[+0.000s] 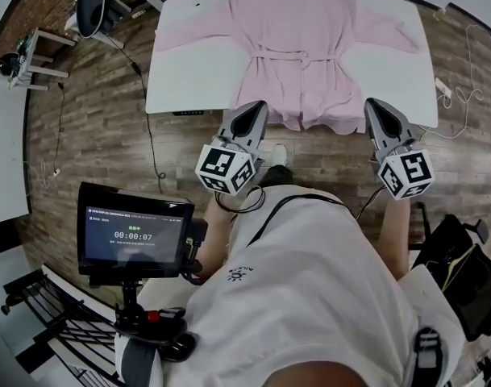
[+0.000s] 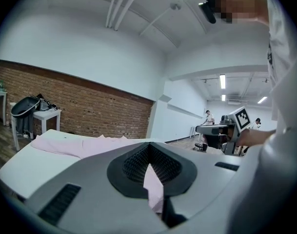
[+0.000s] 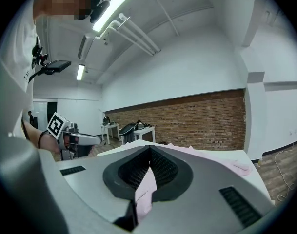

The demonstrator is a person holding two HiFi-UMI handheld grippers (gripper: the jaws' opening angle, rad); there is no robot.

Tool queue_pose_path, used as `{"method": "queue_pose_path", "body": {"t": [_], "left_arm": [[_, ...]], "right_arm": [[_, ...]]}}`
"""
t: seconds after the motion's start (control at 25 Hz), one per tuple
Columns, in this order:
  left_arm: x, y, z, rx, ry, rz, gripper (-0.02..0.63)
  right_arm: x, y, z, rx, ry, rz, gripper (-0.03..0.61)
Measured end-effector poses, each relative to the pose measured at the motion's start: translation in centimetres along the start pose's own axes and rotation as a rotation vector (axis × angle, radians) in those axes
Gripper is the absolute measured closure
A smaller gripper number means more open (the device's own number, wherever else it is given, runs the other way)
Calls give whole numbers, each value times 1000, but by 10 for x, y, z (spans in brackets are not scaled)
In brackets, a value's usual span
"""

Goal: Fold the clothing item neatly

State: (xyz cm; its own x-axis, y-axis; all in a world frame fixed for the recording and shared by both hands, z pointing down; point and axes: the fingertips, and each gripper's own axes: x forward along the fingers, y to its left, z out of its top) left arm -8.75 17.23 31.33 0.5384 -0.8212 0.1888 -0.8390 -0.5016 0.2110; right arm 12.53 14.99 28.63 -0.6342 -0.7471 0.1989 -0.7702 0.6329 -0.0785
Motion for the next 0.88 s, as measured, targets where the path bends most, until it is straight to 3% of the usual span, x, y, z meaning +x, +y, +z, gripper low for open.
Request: {"method": "queue_pose_path", "body": {"t": [0.28,0.44,0.88], "left_arm": [[40,102,23,9,40,-52,611],[61,129,34,12,29,-98,611],[81,112,43,34,25,-220,611]], "right_arm": [[94,-1,19,11,19,-62,575],[116,-6,26,8,12,-111,575],[109,3,37,16,-18,-184,575]]}}
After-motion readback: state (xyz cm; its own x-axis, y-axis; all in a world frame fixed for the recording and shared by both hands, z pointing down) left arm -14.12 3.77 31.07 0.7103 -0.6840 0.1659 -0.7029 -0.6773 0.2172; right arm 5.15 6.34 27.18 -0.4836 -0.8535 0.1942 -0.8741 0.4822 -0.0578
